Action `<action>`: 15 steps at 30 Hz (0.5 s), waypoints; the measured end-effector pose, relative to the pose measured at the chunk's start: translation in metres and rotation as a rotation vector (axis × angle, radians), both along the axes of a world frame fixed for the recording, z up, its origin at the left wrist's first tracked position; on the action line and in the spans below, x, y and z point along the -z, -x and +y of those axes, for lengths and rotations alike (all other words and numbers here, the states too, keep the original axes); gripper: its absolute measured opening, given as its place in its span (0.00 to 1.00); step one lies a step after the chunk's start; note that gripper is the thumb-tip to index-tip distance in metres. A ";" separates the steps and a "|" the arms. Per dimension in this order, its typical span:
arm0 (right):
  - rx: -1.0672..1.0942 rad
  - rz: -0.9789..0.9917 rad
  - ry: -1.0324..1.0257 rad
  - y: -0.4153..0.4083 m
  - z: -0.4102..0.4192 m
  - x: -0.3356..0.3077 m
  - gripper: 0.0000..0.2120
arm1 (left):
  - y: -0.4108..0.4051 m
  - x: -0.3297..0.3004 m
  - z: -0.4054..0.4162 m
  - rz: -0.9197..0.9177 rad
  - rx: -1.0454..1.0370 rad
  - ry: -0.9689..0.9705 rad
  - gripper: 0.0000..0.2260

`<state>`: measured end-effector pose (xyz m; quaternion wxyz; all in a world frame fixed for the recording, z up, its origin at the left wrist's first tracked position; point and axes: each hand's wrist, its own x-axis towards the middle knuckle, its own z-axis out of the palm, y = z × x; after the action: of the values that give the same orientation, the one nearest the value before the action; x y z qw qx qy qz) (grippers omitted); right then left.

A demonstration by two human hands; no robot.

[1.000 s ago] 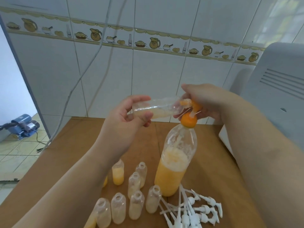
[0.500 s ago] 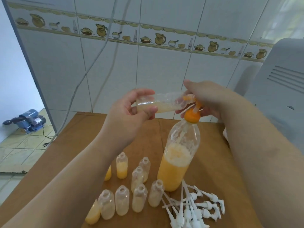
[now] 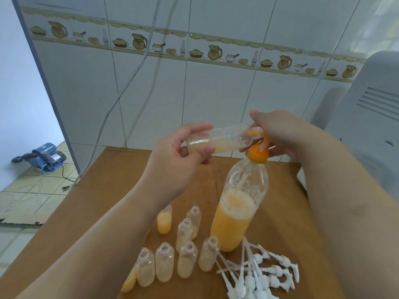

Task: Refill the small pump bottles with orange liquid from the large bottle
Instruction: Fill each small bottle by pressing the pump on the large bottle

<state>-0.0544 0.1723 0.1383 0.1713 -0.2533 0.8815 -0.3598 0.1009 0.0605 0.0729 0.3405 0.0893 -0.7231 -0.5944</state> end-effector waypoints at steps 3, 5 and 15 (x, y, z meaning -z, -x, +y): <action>0.047 0.005 -0.003 0.002 -0.008 0.009 0.23 | 0.002 0.005 -0.003 -0.006 -0.020 0.035 0.14; 0.076 -0.008 -0.004 0.000 -0.012 0.013 0.23 | 0.003 0.009 -0.005 -0.030 -0.031 0.055 0.14; 0.025 0.040 -0.007 -0.001 -0.008 0.003 0.22 | 0.003 0.003 -0.005 0.005 -0.014 0.069 0.15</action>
<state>-0.0538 0.1639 0.1356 0.1503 -0.2488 0.8890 -0.3538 0.0978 0.0554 0.0703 0.3493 0.0812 -0.7416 -0.5670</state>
